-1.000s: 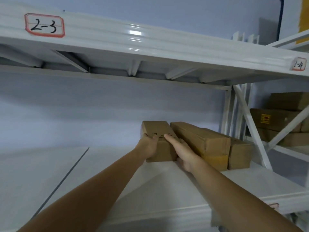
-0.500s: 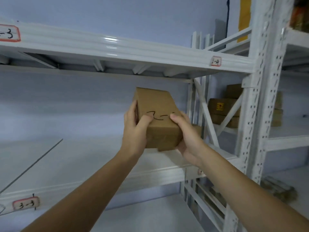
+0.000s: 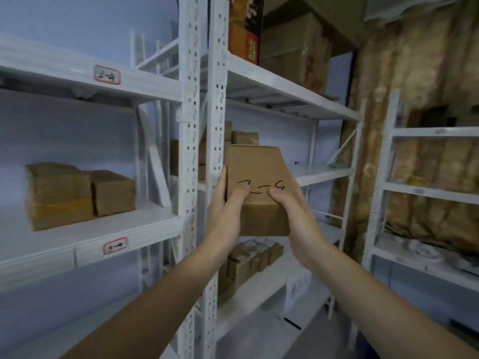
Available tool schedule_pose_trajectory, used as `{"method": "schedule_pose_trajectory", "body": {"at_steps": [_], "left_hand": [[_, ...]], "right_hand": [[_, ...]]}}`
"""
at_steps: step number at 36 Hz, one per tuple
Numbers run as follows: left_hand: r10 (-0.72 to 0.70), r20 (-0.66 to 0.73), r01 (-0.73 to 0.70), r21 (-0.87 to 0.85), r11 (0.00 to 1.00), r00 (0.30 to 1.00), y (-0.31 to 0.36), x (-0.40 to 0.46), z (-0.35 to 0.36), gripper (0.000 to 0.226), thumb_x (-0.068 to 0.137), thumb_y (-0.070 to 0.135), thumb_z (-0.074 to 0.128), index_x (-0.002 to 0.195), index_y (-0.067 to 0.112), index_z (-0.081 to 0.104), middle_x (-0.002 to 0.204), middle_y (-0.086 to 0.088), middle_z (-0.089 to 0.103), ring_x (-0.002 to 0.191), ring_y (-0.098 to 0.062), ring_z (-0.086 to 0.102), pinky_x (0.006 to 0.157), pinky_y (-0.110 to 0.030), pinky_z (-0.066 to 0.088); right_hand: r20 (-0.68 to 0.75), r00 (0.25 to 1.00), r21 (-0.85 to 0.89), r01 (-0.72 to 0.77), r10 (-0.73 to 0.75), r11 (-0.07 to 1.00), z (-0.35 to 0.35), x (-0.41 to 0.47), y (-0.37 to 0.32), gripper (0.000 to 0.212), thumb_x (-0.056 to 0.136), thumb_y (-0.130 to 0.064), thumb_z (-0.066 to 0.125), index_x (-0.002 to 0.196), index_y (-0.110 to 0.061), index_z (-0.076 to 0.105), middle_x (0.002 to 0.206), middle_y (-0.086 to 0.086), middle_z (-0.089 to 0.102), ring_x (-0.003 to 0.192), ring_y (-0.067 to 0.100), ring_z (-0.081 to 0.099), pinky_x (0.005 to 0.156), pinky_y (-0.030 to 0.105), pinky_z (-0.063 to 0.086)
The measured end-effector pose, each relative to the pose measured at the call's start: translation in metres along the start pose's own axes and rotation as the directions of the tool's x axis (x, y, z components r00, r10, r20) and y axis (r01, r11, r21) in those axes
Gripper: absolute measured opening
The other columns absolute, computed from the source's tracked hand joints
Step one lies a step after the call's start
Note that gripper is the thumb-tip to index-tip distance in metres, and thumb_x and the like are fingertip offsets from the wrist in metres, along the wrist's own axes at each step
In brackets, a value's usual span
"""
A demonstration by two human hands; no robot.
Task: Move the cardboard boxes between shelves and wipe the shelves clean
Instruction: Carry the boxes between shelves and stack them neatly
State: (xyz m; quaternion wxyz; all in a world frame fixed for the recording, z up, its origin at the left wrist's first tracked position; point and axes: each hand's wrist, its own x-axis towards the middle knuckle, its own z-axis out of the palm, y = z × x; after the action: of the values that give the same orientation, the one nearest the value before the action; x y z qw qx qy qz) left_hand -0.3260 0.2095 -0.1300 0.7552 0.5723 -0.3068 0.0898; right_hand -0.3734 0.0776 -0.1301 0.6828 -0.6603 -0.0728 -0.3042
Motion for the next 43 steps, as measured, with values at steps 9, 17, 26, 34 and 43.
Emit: {"method": "schedule_pose_trajectory", "body": {"at_steps": [9, 17, 26, 34, 43], "left_hand": [[-0.027, 0.051, 0.028, -0.015, 1.0, 0.998, -0.057, 0.023, 0.117, 0.048, 0.097, 0.035, 0.054, 0.144, 0.043, 0.052, 0.118, 0.016, 0.071, 0.101, -0.002, 0.068, 0.085, -0.028, 0.052], [-0.112, 0.104, 0.115, -0.023, 0.993, 0.988, -0.127, 0.068, 0.175, 0.058, 0.085, 0.044, 0.053, 0.142, 0.046, 0.052, 0.12, 0.01, 0.072, 0.108, -0.019, 0.07, 0.099, -0.054, 0.054], [-0.096, 0.086, 0.1, -0.045, 0.994, 0.992, -0.188, 0.168, 0.234, 0.066, 0.082, 0.048, 0.054, 0.147, 0.041, 0.048, 0.119, 0.011, 0.071, 0.099, -0.008, 0.071, 0.082, -0.032, 0.054], [-0.047, 0.061, 0.048, -0.023, 0.999, 0.997, -0.226, 0.246, 0.268, 0.063, 0.086, 0.044, 0.052, 0.149, 0.042, 0.044, 0.126, 0.011, 0.067, 0.103, -0.008, 0.069, 0.077, -0.023, 0.053], [-0.054, -0.069, 0.063, 0.148, 0.987, 0.996, -0.266, 0.327, 0.276, 0.038, 0.098, 0.036, 0.055, 0.136, 0.04, 0.052, 0.12, 0.01, 0.066, 0.097, -0.004, 0.066, 0.071, -0.02, 0.047]], "right_hand": [[-0.092, 0.995, -0.031, -0.037, 0.034, 0.999, -0.117, 0.016, 0.008, 0.054, 0.081, -0.045, 0.068, 0.134, -0.046, 0.057, 0.12, -0.008, 0.073, 0.11, 0.019, 0.07, 0.099, 0.048, 0.055], [-0.131, 0.99, -0.02, -0.061, 0.057, 0.998, -0.186, 0.059, 0.054, 0.042, 0.098, -0.034, 0.062, 0.137, -0.046, 0.053, 0.118, -0.012, 0.074, 0.11, 0.013, 0.07, 0.095, 0.037, 0.054], [-0.092, 0.994, -0.054, -0.063, 0.058, 0.997, -0.248, 0.172, 0.08, 0.04, 0.099, -0.028, 0.06, 0.138, -0.038, 0.057, 0.125, -0.002, 0.072, 0.114, 0.019, 0.069, 0.101, 0.043, 0.053], [-0.023, 0.999, -0.066, -0.025, 0.023, 0.997, -0.286, 0.267, 0.109, 0.035, 0.1, -0.031, 0.058, 0.132, -0.045, 0.06, 0.126, -0.006, 0.071, 0.118, 0.019, 0.067, 0.108, 0.052, 0.048], [-0.029, 0.992, -0.003, -0.127, 0.127, 0.992, -0.301, 0.379, 0.173, 0.042, 0.092, -0.047, 0.066, 0.131, -0.031, 0.06, 0.113, -0.006, 0.073, 0.101, 0.011, 0.072, 0.091, 0.038, 0.057]]}}
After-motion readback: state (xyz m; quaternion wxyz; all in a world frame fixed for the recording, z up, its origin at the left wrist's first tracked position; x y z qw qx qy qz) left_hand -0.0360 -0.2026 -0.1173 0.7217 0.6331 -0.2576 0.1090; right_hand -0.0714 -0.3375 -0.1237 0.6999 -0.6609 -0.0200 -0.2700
